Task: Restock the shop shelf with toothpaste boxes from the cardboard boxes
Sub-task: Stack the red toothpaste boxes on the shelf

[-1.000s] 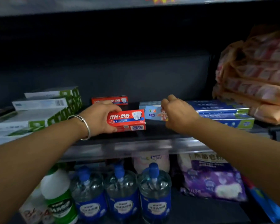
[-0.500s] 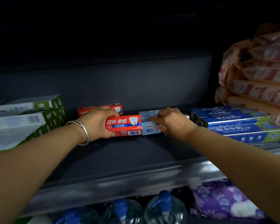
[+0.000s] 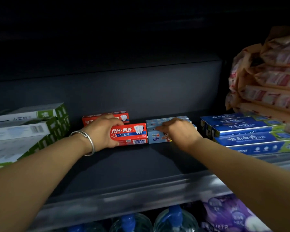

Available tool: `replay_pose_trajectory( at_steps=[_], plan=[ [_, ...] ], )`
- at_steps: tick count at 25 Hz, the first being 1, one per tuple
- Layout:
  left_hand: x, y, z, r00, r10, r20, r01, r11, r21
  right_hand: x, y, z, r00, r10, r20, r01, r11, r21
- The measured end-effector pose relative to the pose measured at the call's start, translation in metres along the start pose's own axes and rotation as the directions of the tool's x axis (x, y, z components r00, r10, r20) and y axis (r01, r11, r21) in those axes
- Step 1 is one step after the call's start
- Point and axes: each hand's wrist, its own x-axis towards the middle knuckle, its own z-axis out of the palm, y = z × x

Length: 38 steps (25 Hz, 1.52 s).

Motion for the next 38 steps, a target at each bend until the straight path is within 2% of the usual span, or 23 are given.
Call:
replay_pose_trajectory(
  at_steps=[6,9,11,13,14,16,19,25,27,31,34,36,38],
  plan=[
    [0.000,-0.006,0.002,1.000,-0.016,0.010,0.016,1.000,0.006,0.008,-0.003,0.003,0.999,0.030,0.030,-0.028,0.998,-0.051],
    [0.001,-0.008,0.003,1.000,-0.016,0.006,0.016,1.000,0.001,0.004,-0.007,-0.004,0.998,0.033,0.048,-0.033,0.999,-0.014],
    [0.000,-0.012,0.003,1.000,-0.011,0.001,0.011,1.000,-0.004,0.007,-0.014,-0.012,0.999,0.050,0.004,-0.050,0.995,0.089],
    [-0.002,-0.017,0.005,1.000,-0.006,-0.003,0.006,1.000,-0.001,0.021,-0.029,-0.022,0.997,0.042,-0.059,-0.024,0.962,0.271],
    [-0.004,-0.019,0.006,1.000,0.003,-0.010,-0.003,1.000,0.003,0.031,-0.039,-0.026,0.999,0.018,-0.032,-0.005,0.929,0.370],
    [-0.005,-0.026,0.008,0.999,0.031,-0.032,-0.030,1.000,0.004,0.049,-0.059,-0.036,0.990,-0.079,0.120,0.010,0.871,0.491],
    [-0.005,-0.038,0.008,0.997,0.041,-0.061,-0.039,0.999,0.034,0.072,-0.078,-0.044,0.941,-0.142,0.308,-0.044,0.850,0.526],
    [0.012,-0.063,0.018,0.990,0.065,-0.123,-0.052,0.993,0.105,0.109,-0.083,-0.033,0.943,-0.061,0.327,-0.150,0.799,0.582],
    [0.019,-0.068,0.022,0.987,0.047,-0.153,-0.028,0.992,0.119,0.122,-0.084,-0.029,0.959,-0.013,0.282,-0.167,0.780,0.603],
    [0.028,-0.084,0.025,0.963,0.017,-0.269,0.033,0.984,0.177,0.154,-0.085,-0.025,0.997,0.069,0.031,-0.074,0.821,0.567],
    [0.030,-0.094,0.026,0.941,0.001,-0.338,0.082,0.970,0.230,0.175,-0.085,-0.022,0.990,0.122,-0.063,-0.051,0.749,0.660],
    [0.031,-0.102,0.031,0.956,-0.052,-0.290,0.121,0.967,0.225,0.190,-0.084,-0.017,0.986,0.146,-0.082,-0.048,0.716,0.696],
    [0.034,-0.106,0.038,0.979,-0.117,-0.167,0.154,0.961,0.230,0.203,-0.083,-0.006,0.987,0.140,-0.085,-0.051,0.755,0.653]
  ],
)
